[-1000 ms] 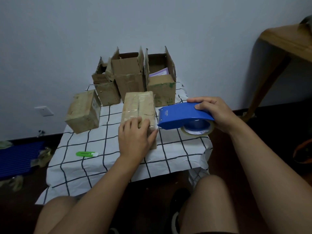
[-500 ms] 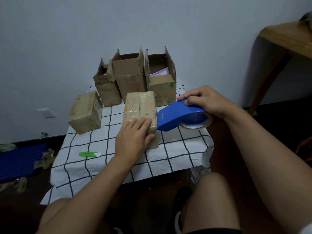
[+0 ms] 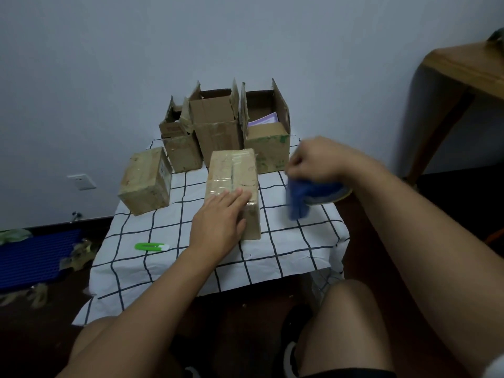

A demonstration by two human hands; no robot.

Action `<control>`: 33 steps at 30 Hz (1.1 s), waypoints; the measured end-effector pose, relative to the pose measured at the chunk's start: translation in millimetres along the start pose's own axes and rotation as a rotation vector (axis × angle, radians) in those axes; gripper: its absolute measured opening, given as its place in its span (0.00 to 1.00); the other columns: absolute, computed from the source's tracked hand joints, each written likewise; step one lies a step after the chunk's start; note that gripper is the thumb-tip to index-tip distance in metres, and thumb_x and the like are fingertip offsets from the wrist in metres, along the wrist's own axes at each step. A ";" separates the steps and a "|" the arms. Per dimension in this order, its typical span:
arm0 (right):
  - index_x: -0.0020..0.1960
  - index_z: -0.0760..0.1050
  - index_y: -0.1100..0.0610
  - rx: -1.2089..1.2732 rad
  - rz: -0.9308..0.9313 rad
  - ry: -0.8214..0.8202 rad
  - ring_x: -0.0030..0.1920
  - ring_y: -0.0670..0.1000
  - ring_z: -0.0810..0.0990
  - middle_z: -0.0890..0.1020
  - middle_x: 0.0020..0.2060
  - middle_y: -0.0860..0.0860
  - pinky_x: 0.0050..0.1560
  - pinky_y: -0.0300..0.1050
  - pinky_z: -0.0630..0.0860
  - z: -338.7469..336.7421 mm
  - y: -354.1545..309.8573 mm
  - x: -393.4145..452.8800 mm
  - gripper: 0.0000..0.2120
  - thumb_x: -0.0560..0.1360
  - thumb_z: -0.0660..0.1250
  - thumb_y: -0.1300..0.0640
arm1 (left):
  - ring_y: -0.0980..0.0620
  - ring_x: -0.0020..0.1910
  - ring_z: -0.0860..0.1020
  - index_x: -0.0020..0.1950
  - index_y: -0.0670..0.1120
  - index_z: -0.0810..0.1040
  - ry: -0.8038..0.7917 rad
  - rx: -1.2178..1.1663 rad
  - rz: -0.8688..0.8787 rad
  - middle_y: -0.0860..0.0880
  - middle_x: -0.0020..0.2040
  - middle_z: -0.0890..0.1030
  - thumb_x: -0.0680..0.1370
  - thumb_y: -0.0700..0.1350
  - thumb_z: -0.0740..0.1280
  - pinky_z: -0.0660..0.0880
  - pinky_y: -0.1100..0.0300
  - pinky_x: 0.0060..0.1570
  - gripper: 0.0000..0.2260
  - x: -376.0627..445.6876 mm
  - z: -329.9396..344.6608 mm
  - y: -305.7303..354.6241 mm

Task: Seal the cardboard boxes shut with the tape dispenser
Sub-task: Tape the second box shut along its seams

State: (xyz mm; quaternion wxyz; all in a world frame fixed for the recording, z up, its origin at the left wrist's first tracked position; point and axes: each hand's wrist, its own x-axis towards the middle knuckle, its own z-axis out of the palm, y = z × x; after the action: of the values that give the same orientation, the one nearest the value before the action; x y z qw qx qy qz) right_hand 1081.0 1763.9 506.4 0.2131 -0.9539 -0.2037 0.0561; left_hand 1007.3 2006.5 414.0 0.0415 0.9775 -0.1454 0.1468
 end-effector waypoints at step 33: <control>0.47 0.84 0.44 1.134 0.205 0.907 0.53 0.47 0.81 0.85 0.49 0.45 0.48 0.39 0.78 68.1 -17.8 -5.9 0.10 0.75 0.65 0.55 | 0.47 0.54 0.77 0.66 0.52 0.65 -0.048 -0.078 0.017 0.51 0.58 0.77 0.73 0.62 0.60 0.75 0.52 0.44 0.25 -1.2 -15.4 -3.5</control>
State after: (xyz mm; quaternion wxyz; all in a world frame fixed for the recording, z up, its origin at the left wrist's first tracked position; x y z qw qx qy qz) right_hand 1055.9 1802.4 452.7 0.7311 -0.6408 0.0551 -0.2278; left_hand 1003.0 2012.0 428.2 0.0748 0.9772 -0.1601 0.1179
